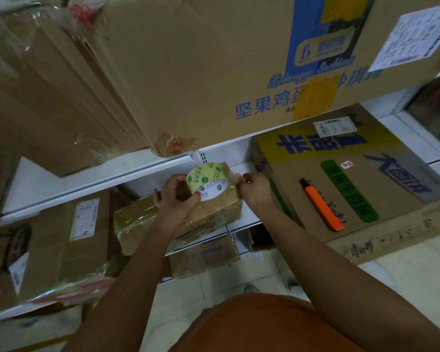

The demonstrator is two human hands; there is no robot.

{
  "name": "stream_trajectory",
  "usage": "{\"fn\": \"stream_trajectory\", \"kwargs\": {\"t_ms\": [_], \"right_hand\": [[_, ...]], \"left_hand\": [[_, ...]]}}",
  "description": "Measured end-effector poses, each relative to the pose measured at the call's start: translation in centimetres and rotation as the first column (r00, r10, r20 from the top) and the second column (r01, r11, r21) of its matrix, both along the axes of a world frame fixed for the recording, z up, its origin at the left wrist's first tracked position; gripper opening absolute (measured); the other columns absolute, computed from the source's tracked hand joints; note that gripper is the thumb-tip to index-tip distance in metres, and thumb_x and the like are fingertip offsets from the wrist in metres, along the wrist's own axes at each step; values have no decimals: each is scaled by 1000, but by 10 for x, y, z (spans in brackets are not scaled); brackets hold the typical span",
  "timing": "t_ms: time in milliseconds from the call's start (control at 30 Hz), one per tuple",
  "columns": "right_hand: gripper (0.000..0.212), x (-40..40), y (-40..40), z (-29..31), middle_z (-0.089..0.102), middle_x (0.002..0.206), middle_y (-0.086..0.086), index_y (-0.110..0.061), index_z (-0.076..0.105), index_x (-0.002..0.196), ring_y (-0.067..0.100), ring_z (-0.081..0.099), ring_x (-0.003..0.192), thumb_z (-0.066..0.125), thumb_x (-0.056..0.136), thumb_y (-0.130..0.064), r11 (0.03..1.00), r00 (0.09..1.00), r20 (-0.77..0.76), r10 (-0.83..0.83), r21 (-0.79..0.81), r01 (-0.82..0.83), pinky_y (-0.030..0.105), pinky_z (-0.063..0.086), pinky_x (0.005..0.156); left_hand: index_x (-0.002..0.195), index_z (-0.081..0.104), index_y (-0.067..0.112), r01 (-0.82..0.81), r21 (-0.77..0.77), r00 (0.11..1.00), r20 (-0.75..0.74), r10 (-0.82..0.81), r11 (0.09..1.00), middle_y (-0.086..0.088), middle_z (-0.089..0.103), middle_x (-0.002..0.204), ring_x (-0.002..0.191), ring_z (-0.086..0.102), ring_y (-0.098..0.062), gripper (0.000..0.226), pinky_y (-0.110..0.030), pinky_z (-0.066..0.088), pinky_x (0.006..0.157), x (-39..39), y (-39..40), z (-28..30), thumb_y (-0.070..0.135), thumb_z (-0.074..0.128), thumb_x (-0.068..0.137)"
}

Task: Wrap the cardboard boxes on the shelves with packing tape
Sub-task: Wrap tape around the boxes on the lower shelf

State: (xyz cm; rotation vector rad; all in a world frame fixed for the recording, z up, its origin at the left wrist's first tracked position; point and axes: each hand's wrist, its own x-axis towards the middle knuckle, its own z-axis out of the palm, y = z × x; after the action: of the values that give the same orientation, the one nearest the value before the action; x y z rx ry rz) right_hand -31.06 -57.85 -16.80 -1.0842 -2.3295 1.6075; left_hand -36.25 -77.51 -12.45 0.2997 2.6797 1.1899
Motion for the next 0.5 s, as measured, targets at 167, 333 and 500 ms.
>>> {"fn": "stream_trajectory", "kwargs": {"t_ms": [167, 333, 500], "right_hand": [[54, -7, -1, 9, 54, 124, 20, 2, 59, 113, 36, 60, 104, 42, 102, -48, 967, 967, 232, 107, 201, -156, 35, 45, 81], [65, 6, 5, 9, 42, 137, 14, -8, 39, 135, 33, 59, 110, 62, 92, -50, 875, 974, 228, -19, 475, -94, 34, 43, 67], [41, -2, -14, 17, 70, 107, 7, -12, 65, 120, 25, 66, 95, 48, 101, -44, 950, 987, -159, 0, 309, 50, 32, 50, 68]], "left_hand": [[107, 53, 30, -12, 3, 1000, 10, 12, 1000, 6, 58, 117, 115, 34, -6, 42, -45, -1, 123, -2, 2, 4, 49, 59, 70], [106, 52, 30, 49, -97, 999, -12, -51, 994, 5, 58, 114, 125, 44, -18, 59, -47, -3, 122, -7, 2, 0, 67, 43, 61], [119, 54, 22, 75, -174, 992, -85, -91, 982, 4, 52, 122, 133, 38, -19, 68, -46, -6, 120, -11, 5, -7, 65, 40, 68]]}}
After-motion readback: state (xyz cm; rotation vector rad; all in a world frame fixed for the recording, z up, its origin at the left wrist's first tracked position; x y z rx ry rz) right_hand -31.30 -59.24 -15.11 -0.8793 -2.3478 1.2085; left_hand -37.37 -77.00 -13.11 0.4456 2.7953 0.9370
